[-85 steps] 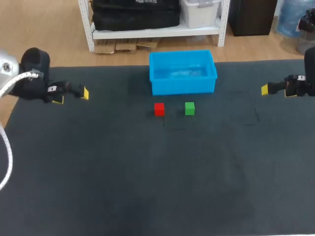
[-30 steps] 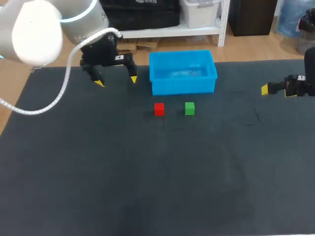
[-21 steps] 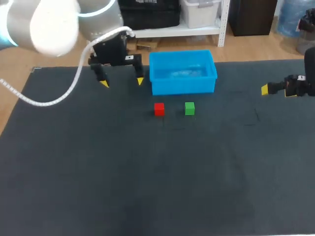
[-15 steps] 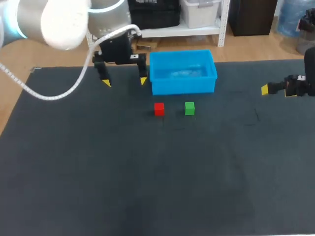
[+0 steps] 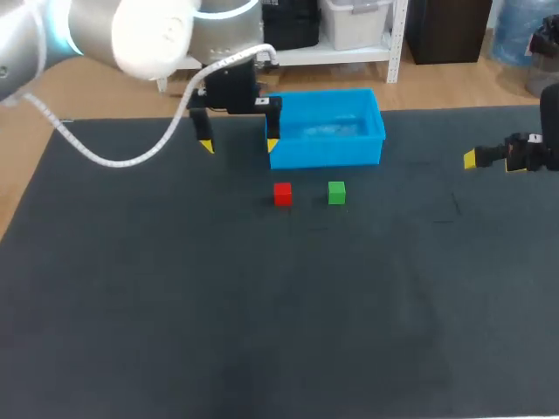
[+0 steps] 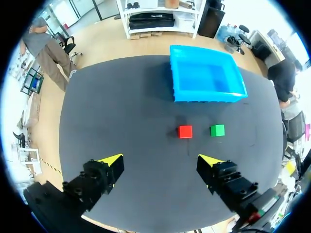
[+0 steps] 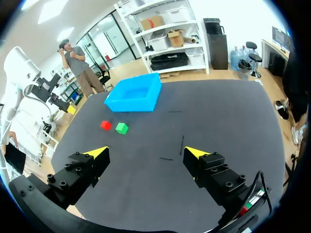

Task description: Use the left arm to pick the red cube and place it into the blue plastic box first, then use the right arm to grasp the green cube and put it into the same blue plastic box after the first action is fully finished.

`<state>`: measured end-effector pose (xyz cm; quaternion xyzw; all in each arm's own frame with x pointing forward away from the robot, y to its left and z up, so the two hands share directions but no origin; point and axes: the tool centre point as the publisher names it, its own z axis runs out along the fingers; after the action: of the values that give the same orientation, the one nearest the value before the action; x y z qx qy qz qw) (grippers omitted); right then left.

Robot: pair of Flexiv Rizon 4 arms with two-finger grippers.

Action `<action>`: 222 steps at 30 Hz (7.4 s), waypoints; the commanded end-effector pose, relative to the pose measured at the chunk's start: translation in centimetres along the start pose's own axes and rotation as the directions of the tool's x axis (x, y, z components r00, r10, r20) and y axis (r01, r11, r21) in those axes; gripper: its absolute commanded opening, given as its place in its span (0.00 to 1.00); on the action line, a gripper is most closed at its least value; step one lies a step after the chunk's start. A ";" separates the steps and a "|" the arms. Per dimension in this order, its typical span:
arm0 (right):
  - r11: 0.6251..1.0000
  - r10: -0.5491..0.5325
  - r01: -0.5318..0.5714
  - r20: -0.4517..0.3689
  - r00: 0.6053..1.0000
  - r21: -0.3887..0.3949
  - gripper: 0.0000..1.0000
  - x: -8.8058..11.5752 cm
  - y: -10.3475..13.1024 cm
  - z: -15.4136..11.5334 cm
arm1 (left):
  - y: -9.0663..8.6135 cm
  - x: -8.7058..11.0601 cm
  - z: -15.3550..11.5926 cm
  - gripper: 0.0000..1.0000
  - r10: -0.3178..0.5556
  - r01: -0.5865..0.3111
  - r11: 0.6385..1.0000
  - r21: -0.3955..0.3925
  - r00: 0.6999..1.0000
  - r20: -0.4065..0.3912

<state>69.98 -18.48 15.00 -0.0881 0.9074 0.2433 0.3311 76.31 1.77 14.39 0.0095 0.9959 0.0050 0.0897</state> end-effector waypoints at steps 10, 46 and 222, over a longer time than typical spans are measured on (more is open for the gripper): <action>1.000 -0.001 0.001 -0.001 1.000 0.000 1.00 0.0 0.0 0.0 | -2.3 -2.3 1.5 1.00 -0.012 0.011 1.000 -0.017 0.997 -0.075; 1.000 -0.001 0.001 -0.001 1.000 0.000 1.00 0.0 0.0 0.0 | -5.2 -2.5 7.0 1.00 -0.007 0.006 1.000 -0.005 0.988 -0.151; 1.000 -0.001 0.001 -0.001 1.000 0.000 1.00 0.0 0.0 0.0 | -5.5 -8.9 -0.4 0.00 -0.007 0.007 0.995 0.098 1.000 0.000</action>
<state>69.98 -18.48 15.00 -0.0880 0.9074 0.2434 0.3311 84.52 -3.93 16.11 0.0099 0.9949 -0.0434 0.0903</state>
